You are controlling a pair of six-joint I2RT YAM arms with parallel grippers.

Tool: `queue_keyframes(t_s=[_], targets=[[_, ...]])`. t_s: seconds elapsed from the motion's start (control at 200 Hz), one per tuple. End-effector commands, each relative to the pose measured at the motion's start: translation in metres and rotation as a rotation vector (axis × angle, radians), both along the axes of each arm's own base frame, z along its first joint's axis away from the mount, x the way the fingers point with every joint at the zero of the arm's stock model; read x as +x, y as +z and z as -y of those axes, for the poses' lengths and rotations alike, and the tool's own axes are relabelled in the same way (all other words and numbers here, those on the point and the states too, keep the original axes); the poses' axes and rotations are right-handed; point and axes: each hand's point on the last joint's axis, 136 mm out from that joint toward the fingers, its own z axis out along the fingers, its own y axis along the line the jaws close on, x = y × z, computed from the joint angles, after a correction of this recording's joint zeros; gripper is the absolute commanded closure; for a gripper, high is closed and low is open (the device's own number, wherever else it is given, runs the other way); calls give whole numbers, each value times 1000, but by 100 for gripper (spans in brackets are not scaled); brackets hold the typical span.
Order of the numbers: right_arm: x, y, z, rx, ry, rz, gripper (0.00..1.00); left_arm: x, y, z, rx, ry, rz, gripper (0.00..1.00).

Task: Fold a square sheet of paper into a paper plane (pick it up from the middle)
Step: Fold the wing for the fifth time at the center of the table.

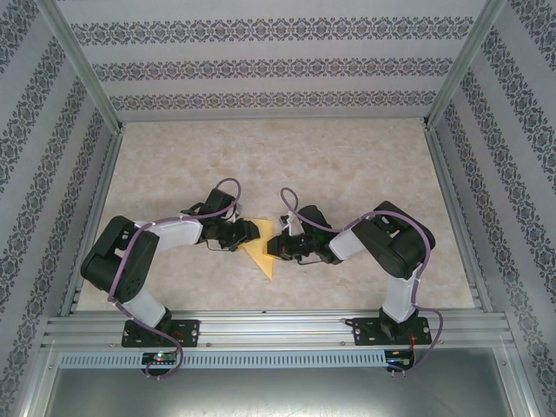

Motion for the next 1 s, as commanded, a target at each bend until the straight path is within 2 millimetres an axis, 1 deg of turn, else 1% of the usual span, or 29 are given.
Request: queue_keyframes(t_s=[0.0,0.06,0.15,0.21,0.3,0.355,0.41,0.435,0.475,0.545,0.595,0.624,0.644,0.724,0.789,0.849,0.904,0.959,0.994], targets=[[-4,-63,31,-221,-83,-66,89,12,10,9,-39,-31,54,64],[-3,-59,31,-213,-82,-61,88,13,12,10,-44,-31,59,73],[3,-46,29,-192,-87,-33,87,12,12,7,-35,-17,60,81],[7,-33,27,-178,-89,-9,85,11,10,2,-20,6,57,89],[14,-12,25,-171,-101,46,82,11,10,-2,-18,44,62,94],[15,2,23,-180,-99,92,78,11,11,-2,-35,69,68,97],[15,13,26,-222,-104,146,77,12,11,-4,-41,97,70,98],[14,15,29,-257,-107,170,76,11,11,-4,-41,107,68,98],[16,23,35,-311,-128,229,72,11,12,-7,-34,124,70,99],[13,31,48,-431,-144,332,71,11,13,-12,-18,149,74,100],[9,43,47,-482,-119,440,68,11,14,-13,-18,158,75,100],[7,45,49,-526,-113,494,65,11,15,-13,-17,163,78,100],[4,49,46,-535,-97,527,63,11,16,-13,-17,165,78,100],[-5,55,37,-580,-43,640,61,12,18,-12,-25,166,80,100],[-12,54,27,-595,2,726,58,12,19,-11,-29,166,82,100],[-22,55,12,-598,69,814,57,12,19,-10,-30,166,82,100],[-28,56,1,-638,116,910,56,12,19,-10,-27,165,80,100],[-30,56,-5,-696,143,1007,55,11,18,-10,-26,164,77,100],[-33,52,-12,-707,181,1046,55,11,19,-11,-26,166,77,100]])
